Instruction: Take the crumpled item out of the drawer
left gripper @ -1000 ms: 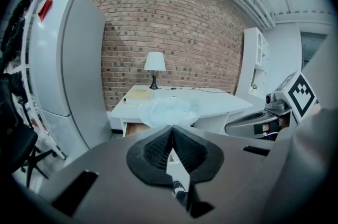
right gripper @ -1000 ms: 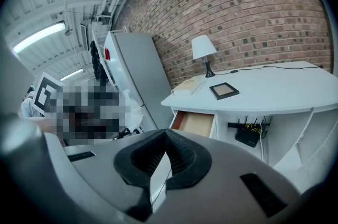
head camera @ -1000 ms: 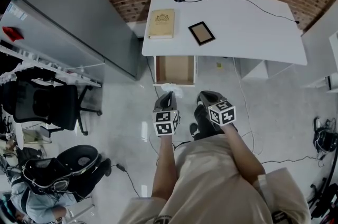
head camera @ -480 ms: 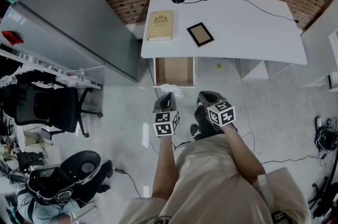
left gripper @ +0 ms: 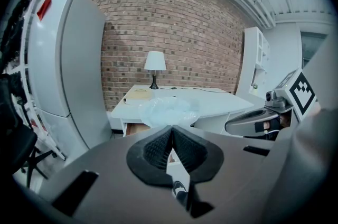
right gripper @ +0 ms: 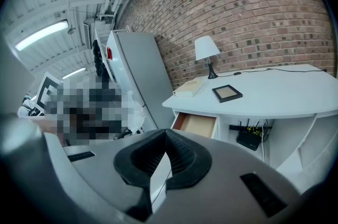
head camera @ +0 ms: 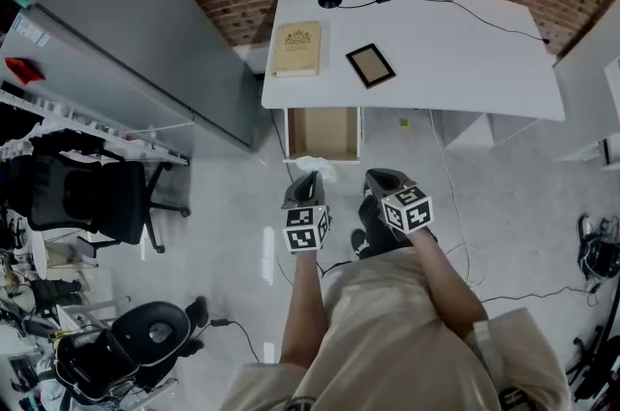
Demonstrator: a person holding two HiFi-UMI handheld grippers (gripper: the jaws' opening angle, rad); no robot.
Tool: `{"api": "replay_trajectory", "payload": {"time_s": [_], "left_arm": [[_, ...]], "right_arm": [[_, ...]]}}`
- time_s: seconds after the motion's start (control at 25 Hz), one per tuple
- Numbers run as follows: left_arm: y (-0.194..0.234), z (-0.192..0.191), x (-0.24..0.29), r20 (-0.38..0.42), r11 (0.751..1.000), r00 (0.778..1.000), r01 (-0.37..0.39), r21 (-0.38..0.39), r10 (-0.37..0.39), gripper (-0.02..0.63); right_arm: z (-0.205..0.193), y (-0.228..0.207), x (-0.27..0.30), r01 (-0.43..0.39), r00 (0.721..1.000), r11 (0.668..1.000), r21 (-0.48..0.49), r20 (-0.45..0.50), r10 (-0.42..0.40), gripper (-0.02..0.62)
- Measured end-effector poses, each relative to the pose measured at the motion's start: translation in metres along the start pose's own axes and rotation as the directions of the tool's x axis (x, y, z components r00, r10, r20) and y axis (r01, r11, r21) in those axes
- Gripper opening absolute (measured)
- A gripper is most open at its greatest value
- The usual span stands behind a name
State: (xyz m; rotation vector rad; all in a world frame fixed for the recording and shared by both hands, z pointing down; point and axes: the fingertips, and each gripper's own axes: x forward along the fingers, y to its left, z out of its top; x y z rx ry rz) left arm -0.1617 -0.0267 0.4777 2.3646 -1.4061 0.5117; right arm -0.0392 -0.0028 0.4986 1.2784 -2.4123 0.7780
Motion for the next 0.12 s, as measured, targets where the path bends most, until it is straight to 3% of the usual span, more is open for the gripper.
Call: {"api": "replay_trajectory", "payload": {"time_s": [0.12], "left_arm": [[0.0029,-0.0006,-0.0017,-0.002,1.000,1.000,-0.002,-0.003,0.002,0.017]], "right_arm": [[0.0038,0.0009,0.0011,-0.002,1.000,1.000,0.017,0.010,0.001,0.025]]}}
